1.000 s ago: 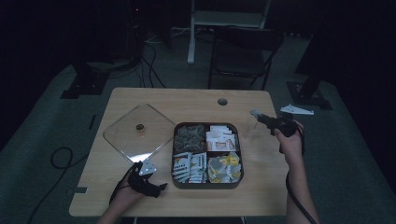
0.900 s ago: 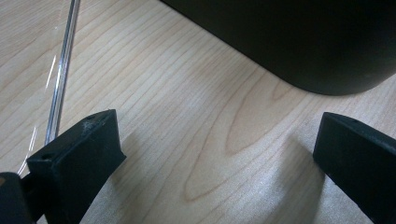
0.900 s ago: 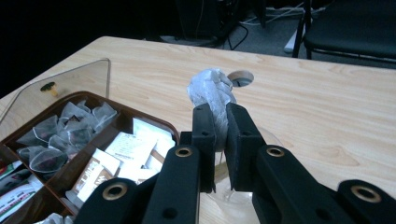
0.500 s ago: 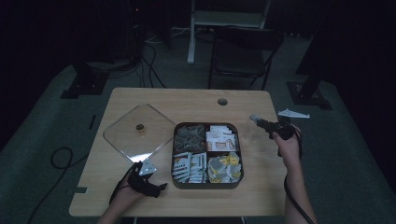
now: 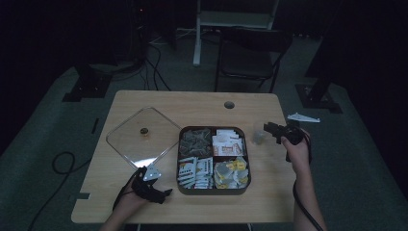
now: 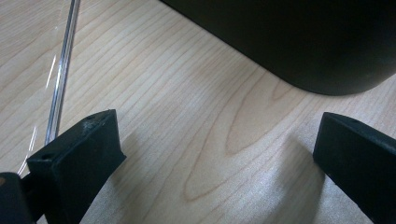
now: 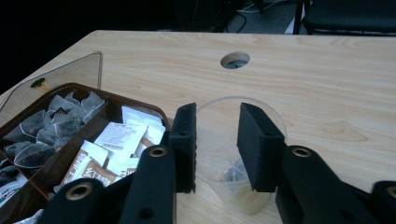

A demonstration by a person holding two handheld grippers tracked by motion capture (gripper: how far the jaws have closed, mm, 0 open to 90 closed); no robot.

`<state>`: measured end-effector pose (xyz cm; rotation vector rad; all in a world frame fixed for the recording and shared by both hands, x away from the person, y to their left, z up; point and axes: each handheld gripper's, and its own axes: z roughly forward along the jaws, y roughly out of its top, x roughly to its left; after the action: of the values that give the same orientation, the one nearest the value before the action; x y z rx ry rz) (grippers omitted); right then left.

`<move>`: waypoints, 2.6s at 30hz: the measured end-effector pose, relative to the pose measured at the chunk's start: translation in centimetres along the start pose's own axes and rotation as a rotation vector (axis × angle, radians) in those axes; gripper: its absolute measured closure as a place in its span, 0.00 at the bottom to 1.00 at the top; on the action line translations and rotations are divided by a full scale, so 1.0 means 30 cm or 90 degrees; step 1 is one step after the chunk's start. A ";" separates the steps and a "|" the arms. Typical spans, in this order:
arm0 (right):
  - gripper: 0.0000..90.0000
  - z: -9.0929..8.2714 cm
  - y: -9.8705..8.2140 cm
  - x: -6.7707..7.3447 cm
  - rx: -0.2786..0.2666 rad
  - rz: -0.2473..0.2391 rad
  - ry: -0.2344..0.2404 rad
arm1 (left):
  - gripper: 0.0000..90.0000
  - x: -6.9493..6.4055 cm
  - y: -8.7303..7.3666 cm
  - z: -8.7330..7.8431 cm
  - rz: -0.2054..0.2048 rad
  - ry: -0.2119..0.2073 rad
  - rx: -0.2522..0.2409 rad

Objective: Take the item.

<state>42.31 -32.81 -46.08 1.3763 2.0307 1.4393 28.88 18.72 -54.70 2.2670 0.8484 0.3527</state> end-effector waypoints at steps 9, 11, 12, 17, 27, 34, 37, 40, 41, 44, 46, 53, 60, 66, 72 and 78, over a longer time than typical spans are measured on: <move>0.47 -0.019 0.005 0.012 -0.053 -0.030 0.007 | 0.02 0.000 0.000 0.000 0.000 0.000 0.000; 0.42 -0.027 0.006 0.015 -0.066 -0.031 0.013 | 0.02 0.000 0.000 0.000 0.000 0.000 0.000; 0.42 -0.029 0.006 0.018 -0.067 -0.036 0.013 | 0.02 0.000 0.000 0.000 0.000 0.000 0.000; 0.33 -0.041 0.003 0.035 -0.058 -0.061 0.015 | 0.02 0.000 0.000 0.000 0.000 0.000 0.000; 0.25 -0.055 -0.025 0.063 -0.051 -0.076 0.032 | 0.02 0.000 0.000 0.000 0.000 0.000 0.000; 0.25 -0.085 -0.039 0.088 -0.064 -0.088 0.045 | 0.02 0.000 0.000 0.000 0.000 0.000 0.000; 0.24 -0.099 -0.048 0.102 -0.067 -0.095 0.056 | 0.02 0.000 0.000 0.000 0.000 0.000 0.000; 0.23 -0.110 -0.057 0.116 -0.074 -0.102 0.064 | 0.02 0.000 0.000 0.000 0.000 0.000 0.000; 0.23 -0.112 -0.060 0.121 -0.074 -0.104 0.067 | 0.02 0.000 0.000 0.000 0.000 0.000 0.000; 0.23 -0.118 -0.068 0.136 -0.077 -0.108 0.076 | 0.02 0.000 0.000 0.000 0.000 0.000 0.000; 0.23 -0.120 -0.074 0.144 -0.077 -0.111 0.077 | 0.02 0.000 0.000 0.000 -0.001 0.001 -0.001; 0.23 -0.123 -0.105 0.169 -0.065 -0.129 0.090 | 0.02 0.000 0.000 0.000 0.000 0.000 0.000; 0.23 -0.128 -0.137 0.173 -0.063 -0.124 0.102 | 0.02 0.000 0.000 0.000 0.000 0.000 0.000; 0.23 -0.129 -0.181 0.179 -0.042 -0.141 0.104 | 0.02 0.000 0.000 0.000 0.001 0.000 0.000; 0.23 -0.123 -0.229 0.174 -0.035 -0.127 0.111 | 0.02 0.000 0.000 0.000 0.000 0.001 0.000; 0.22 -0.102 -0.285 0.184 -0.016 -0.132 0.116 | 0.02 0.000 0.000 0.000 0.000 0.001 0.000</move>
<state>32.95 -30.34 -50.44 1.0231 2.1833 1.5382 28.88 18.72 -54.71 2.2665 0.8480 0.3542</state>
